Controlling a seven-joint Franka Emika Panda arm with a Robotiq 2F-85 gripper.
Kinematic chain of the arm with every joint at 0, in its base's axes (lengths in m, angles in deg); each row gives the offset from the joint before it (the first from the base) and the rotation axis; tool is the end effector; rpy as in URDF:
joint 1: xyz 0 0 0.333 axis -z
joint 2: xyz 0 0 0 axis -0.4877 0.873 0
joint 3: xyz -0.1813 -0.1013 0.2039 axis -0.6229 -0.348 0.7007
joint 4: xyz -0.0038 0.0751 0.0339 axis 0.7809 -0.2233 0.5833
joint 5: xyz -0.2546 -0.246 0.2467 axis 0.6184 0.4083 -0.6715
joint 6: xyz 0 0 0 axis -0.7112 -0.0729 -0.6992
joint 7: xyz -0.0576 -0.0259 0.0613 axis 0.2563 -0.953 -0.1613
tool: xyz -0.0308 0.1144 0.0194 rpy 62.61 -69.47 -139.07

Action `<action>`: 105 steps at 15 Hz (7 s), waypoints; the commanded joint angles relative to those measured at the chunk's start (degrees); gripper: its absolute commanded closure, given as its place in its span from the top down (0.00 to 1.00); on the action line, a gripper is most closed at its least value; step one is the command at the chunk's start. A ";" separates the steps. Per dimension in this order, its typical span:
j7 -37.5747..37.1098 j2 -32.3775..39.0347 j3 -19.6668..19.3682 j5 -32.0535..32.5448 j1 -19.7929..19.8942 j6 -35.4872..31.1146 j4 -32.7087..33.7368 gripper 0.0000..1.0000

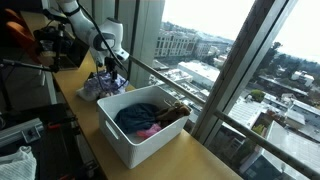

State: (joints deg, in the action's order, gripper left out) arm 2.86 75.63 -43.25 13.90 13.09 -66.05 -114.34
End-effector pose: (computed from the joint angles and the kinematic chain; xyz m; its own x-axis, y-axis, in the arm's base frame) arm 0.5821 0.3031 0.1692 0.9966 -0.0438 0.0704 -0.0290 -0.9794 -0.1998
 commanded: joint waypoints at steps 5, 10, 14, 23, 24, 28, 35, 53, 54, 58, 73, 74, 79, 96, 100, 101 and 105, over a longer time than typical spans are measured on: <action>2.01 -5.71 -2.32 -1.77 2.06 0.03 -3.53 1.00; 3.08 -9.89 -5.29 -0.75 4.70 1.35 -3.76 1.00; 3.80 -13.07 -9.04 1.38 7.16 2.25 -2.65 1.00; 5.61 -6.86 -13.85 0.99 12.79 -0.99 -3.07 1.00; 5.49 -5.43 -14.36 1.23 13.13 -1.44 -2.84 1.00; 4.58 -0.46 -16.71 2.53 13.33 -2.97 -0.51 1.00; 0.57 9.75 -23.47 8.35 9.03 -11.68 6.85 1.00; -2.42 17.25 -30.12 6.84 3.38 -17.70 11.75 0.12; -2.64 16.99 -30.40 6.85 3.18 -17.74 11.45 0.05; -3.53 14.92 -31.82 7.18 1.44 -17.81 8.90 0.01; -8.81 -4.97 -47.71 13.16 -17.73 -25.57 -14.03 0.02; -9.56 -7.15 -50.43 13.89 -20.91 -25.82 -16.12 0.02; -16.29 -15.08 -68.12 21.07 -41.78 -26.93 -23.44 0.02; -31.56 -25.74 -75.17 23.68 -79.92 -24.50 -26.40 0.02; -28.03 -28.03 -68.44 16.70 -75.84 -26.15 -30.27 0.02; -25.94 -28.73 -66.36 13.31 -74.20 -26.58 -31.94 0.02; -18.79 -31.35 -51.52 1.91 -61.96 -26.12 -35.40 0.02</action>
State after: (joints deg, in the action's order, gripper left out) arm -21.23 48.87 -106.00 21.83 -58.67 -91.89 -147.12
